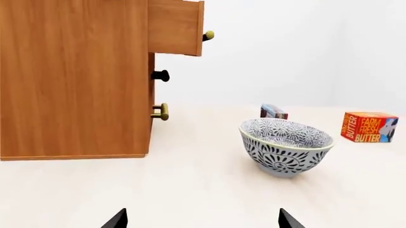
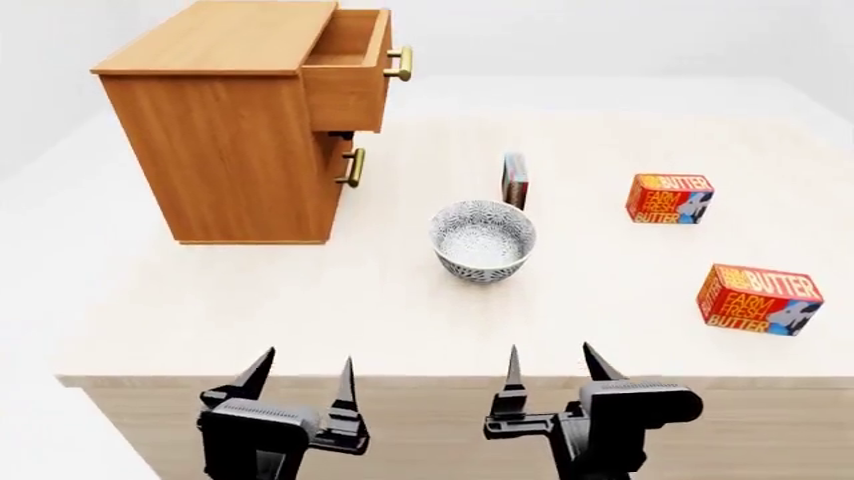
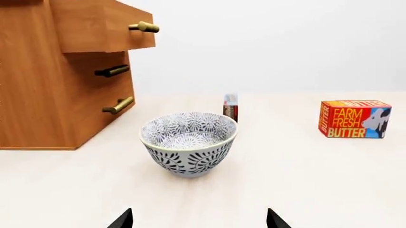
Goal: Put the chocolate pudding in the top drawer of the cabinet and close it.
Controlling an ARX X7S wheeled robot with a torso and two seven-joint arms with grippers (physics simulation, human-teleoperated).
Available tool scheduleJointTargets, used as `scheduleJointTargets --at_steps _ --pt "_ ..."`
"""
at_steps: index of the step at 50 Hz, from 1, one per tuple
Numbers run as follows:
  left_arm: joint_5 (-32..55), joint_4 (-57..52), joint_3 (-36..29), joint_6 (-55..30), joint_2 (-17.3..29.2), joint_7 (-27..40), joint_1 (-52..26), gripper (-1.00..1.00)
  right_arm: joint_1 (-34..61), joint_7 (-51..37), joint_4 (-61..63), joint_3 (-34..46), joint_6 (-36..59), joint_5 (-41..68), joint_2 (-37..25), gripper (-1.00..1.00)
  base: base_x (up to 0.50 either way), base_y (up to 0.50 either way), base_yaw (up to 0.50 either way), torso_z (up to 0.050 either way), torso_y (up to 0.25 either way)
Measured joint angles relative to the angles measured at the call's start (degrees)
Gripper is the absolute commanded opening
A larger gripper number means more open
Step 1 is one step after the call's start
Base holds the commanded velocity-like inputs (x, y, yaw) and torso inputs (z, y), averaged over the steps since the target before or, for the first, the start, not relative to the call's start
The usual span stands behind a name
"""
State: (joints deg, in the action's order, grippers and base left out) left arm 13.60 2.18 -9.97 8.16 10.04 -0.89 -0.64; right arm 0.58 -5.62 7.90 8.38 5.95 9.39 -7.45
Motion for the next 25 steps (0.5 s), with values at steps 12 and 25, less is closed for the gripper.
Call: scheduleJointTargets --at_steps 12,25 --pt "0.1 -5.3 -0.6 -3.6 2.8 -0.1 -2.3 1.0 2.0 0.3 7.5 -0.3 9.7 4.7 -2.3 1.0 0.0 0.0 0.0 0.05 0.0" --pt "1.1 -14.6 -2.0 -14.4 6.9 -0.6 -7.3 1.0 8.1 -1.6 14.5 2.1 22.3 3.9 -5.9 1.0 0.0 0.0 0.0 0.05 0.0"
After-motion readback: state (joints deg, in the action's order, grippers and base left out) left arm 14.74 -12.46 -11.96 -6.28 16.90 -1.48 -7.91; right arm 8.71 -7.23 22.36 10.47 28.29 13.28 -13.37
